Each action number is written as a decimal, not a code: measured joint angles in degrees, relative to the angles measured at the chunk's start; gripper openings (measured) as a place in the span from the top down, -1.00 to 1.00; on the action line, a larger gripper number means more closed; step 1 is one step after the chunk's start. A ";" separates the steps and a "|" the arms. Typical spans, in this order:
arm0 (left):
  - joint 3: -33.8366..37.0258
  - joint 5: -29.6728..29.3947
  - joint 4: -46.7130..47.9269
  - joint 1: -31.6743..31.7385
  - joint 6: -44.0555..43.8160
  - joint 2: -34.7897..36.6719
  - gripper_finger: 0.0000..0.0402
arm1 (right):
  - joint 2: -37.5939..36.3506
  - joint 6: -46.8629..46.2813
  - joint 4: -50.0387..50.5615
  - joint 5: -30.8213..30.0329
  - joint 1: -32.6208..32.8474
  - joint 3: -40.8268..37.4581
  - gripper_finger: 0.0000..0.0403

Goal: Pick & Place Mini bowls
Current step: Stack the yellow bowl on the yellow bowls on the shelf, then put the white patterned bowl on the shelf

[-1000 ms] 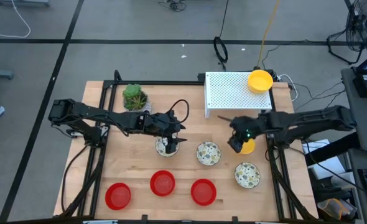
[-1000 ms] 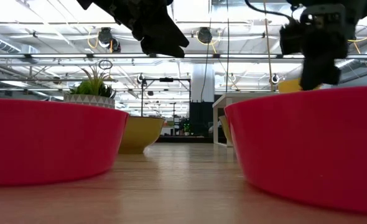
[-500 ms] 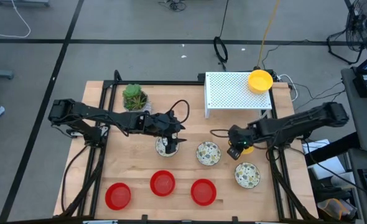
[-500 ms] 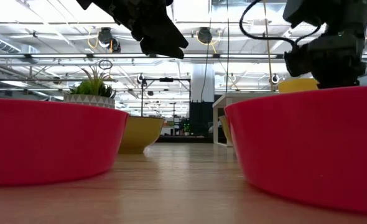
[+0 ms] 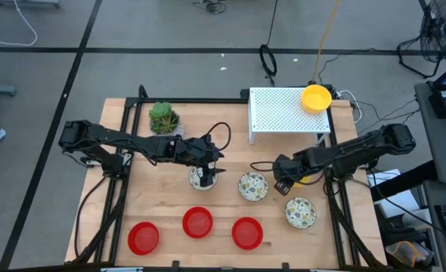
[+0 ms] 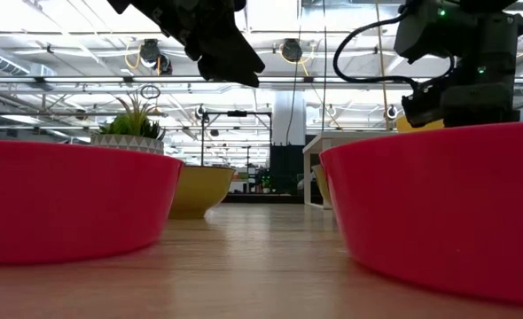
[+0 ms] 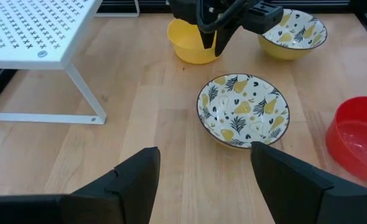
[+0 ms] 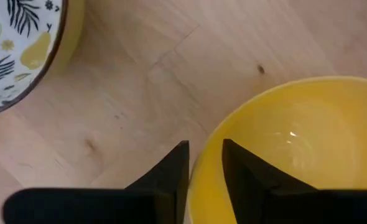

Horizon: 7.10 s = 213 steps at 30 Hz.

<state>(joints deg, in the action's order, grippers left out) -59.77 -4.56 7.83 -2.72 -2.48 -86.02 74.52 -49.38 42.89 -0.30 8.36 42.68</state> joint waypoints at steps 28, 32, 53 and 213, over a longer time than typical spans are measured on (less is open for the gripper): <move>0.04 -0.09 -0.41 0.22 0.65 0.00 -0.27 | -24.15 25.37 -22.58 -8.43 -1.16 7.63 1.00; 0.04 -0.12 -0.74 0.22 2.51 0.00 -0.27 | -28.45 30.41 -23.77 -14.67 -6.14 7.63 1.00; 0.04 -2.61 -0.75 2.66 5.14 0.00 -0.27 | -22.02 42.21 5.76 -31.03 -39.81 24.48 1.00; 3.34 -7.85 10.20 -6.49 -15.19 0.00 -0.27 | -9.98 49.04 -35.46 -20.11 7.63 7.58 0.97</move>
<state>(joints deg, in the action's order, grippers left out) -56.42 -12.40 18.03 -9.21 -17.67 -86.02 64.53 -0.33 7.44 -20.41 15.99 50.26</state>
